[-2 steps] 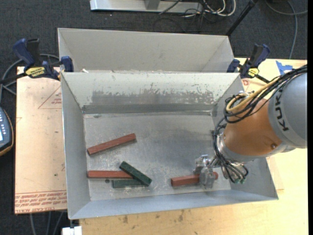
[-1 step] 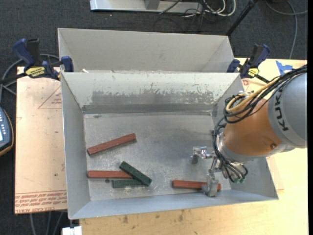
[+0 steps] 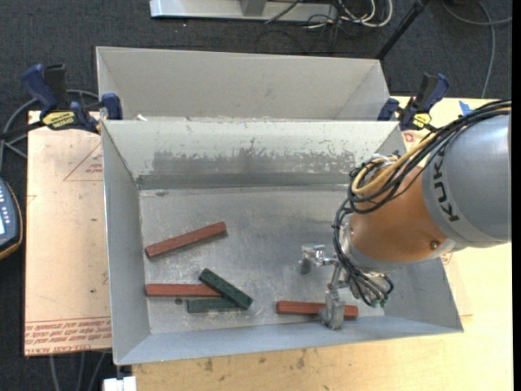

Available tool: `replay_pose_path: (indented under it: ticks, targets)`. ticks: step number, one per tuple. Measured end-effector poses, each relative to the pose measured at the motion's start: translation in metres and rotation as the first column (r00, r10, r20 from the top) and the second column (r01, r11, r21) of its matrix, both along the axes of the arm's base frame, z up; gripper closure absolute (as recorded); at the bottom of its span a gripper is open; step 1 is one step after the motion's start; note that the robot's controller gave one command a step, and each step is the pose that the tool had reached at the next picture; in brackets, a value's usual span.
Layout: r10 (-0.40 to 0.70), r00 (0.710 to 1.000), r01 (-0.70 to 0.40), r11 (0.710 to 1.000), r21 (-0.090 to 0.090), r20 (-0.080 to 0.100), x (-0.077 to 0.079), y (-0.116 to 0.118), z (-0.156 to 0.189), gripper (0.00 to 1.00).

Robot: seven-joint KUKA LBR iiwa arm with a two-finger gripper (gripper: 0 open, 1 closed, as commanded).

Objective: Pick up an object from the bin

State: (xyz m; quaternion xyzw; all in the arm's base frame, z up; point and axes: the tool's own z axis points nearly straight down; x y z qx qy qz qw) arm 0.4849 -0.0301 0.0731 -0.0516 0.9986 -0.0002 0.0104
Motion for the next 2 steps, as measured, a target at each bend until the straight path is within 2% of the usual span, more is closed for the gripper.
replay_pose_path:
  ticks: [1,2]
  targets:
    - [-0.002,1.0,0.002,1.0,0.0,-0.012,-0.003,-0.001,-0.001,1.0]
    - [-0.078,0.997,0.078,0.997,0.001,-0.009,0.036,0.005,0.147,1.0]
